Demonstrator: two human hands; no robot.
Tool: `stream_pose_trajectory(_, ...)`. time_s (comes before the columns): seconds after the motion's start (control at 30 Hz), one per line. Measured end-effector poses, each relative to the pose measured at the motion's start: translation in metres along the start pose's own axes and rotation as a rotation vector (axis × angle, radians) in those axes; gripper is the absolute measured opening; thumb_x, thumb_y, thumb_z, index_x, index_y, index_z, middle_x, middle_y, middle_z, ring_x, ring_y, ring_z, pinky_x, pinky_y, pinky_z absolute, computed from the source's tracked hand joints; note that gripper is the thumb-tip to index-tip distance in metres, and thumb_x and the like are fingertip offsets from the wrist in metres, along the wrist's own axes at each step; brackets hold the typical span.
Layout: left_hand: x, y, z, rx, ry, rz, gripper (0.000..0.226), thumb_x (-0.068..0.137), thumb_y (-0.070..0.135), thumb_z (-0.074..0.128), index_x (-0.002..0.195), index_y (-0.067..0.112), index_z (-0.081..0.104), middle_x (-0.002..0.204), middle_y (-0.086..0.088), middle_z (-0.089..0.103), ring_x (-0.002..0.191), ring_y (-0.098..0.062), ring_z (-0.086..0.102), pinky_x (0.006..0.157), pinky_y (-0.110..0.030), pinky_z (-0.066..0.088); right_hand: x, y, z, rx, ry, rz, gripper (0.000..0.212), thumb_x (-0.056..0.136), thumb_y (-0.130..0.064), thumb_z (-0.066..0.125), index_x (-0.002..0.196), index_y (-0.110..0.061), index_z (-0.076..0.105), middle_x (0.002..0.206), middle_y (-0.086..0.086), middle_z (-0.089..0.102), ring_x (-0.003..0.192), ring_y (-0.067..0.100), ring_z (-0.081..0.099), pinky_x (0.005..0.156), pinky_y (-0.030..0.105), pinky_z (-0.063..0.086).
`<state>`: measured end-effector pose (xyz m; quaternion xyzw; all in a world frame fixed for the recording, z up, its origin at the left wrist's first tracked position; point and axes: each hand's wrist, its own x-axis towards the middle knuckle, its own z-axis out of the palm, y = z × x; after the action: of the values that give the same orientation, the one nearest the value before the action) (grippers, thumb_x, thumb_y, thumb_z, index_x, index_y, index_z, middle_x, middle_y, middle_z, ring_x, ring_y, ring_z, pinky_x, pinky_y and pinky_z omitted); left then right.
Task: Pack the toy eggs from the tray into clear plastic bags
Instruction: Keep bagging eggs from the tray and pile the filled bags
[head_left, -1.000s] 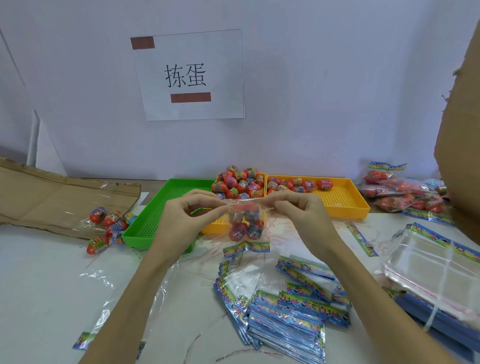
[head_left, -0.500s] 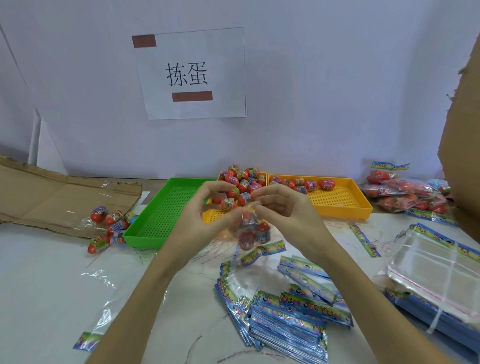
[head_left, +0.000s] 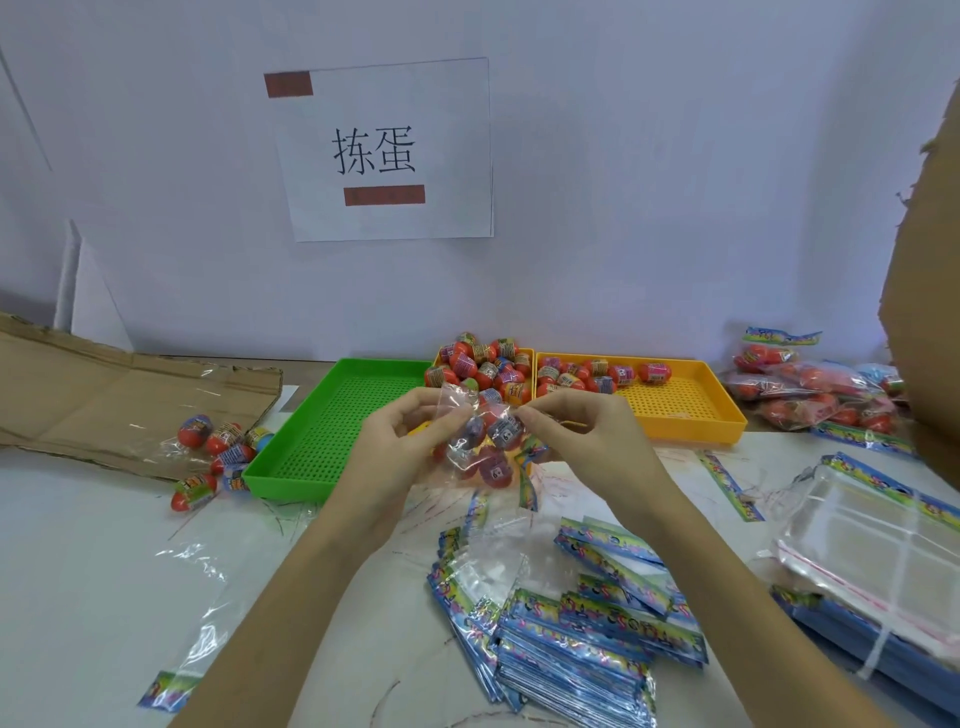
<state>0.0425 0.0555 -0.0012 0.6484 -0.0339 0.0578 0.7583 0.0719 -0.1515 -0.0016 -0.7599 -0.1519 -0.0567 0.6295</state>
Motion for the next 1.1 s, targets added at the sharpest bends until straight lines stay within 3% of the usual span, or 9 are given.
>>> stream_pose_trajectory(0.13,0.000,-0.001,0.001,-0.014,0.011,-0.027,0.025,0.079,0.031,0.082,0.085,0.008,0.075,0.093,-0.017,0.076,0.080,-0.026,0.073,0.060,-0.039,0.063,0.000,-0.003,-0.002,-0.031,0.003,-0.015,0.012,0.094,-0.029,0.075,0.087,-0.023,0.082,0.084,-0.007,0.076,0.078,0.010,0.071,0.065,0.024,0.060)
stream_pose_trajectory(0.3,0.004,-0.005,0.000,-0.063,0.100,-0.055,0.016,0.079,0.027,0.085,0.074,0.014,0.078,0.087,-0.011,0.078,0.072,-0.018,0.072,0.060,-0.033,0.061,-0.002,-0.005,0.003,0.113,0.037,0.066,0.018,0.094,-0.029,0.074,0.079,-0.025,0.082,0.080,-0.006,0.076,0.073,0.005,0.069,0.064,0.019,0.057)
stream_pose_trajectory(0.57,0.003,-0.006,0.000,0.023,0.018,-0.026,0.028,0.083,0.030,0.081,0.098,0.006,0.079,0.093,-0.015,0.076,0.076,-0.023,0.072,0.058,-0.033,0.059,-0.004,-0.007,0.007,-0.005,0.110,0.011,0.023,0.099,-0.037,0.067,0.086,-0.023,0.079,0.068,-0.003,0.069,0.063,0.007,0.061,0.069,0.030,0.059)
stream_pose_trajectory(0.7,0.008,-0.009,-0.001,-0.042,0.230,0.079,0.020,0.087,0.024,0.080,0.097,0.007,0.077,0.089,-0.008,0.076,0.074,-0.018,0.074,0.060,-0.030,0.061,-0.005,-0.010,0.002,0.046,-0.275,0.120,0.038,0.097,-0.060,0.054,0.117,-0.030,0.068,0.098,-0.016,0.076,0.085,0.004,0.073,0.073,0.022,0.059)
stream_pose_trajectory(0.77,0.010,-0.011,-0.002,-0.054,0.294,0.118,0.025,0.085,0.028,0.078,0.098,0.006,0.077,0.089,-0.007,0.078,0.072,-0.014,0.075,0.060,-0.025,0.059,-0.006,-0.009,0.003,-0.076,-0.366,0.097,0.034,0.101,-0.049,0.058,0.120,-0.022,0.066,0.096,-0.005,0.079,0.082,0.014,0.075,0.066,0.024,0.057)
stream_pose_trajectory(0.87,0.010,-0.011,-0.002,-0.189,0.215,0.055,0.035,0.092,0.042,0.070,0.098,0.010,0.082,0.097,-0.004,0.080,0.081,-0.010,0.075,0.065,-0.019,0.058,-0.005,-0.006,0.005,-0.057,-0.232,0.039,0.020,0.108,-0.020,0.054,0.106,-0.009,0.071,0.084,0.008,0.078,0.072,0.023,0.073,0.061,0.028,0.055)
stream_pose_trajectory(0.93,0.009,-0.009,-0.002,-0.249,0.036,0.017,0.036,0.095,0.049,0.067,0.101,0.018,0.086,0.107,0.000,0.081,0.093,-0.008,0.076,0.075,-0.017,0.058,-0.004,-0.003,0.004,0.014,-0.138,0.018,0.020,0.107,-0.016,0.054,0.102,-0.005,0.071,0.082,0.010,0.077,0.070,0.024,0.073,0.061,0.027,0.055)
stream_pose_trajectory(1.0,0.007,-0.011,0.000,-0.091,-0.061,0.038,0.029,0.092,0.046,0.074,0.110,0.025,0.082,0.117,-0.003,0.079,0.104,-0.014,0.076,0.083,-0.020,0.058,-0.003,-0.002,0.003,0.061,-0.067,-0.014,0.019,0.106,-0.015,0.056,0.103,-0.004,0.071,0.081,0.011,0.077,0.070,0.025,0.073,0.061,0.024,0.055)
stream_pose_trajectory(1.1,0.006,-0.015,0.004,-0.007,-0.022,0.060,0.034,0.086,0.037,0.079,0.115,0.020,0.073,0.102,-0.014,0.078,0.081,-0.026,0.073,0.072,-0.030,0.061,-0.003,-0.001,0.004,0.090,-0.024,-0.034,0.018,0.106,-0.016,0.056,0.104,-0.005,0.070,0.080,0.012,0.077,0.069,0.026,0.074,0.060,0.024,0.056)
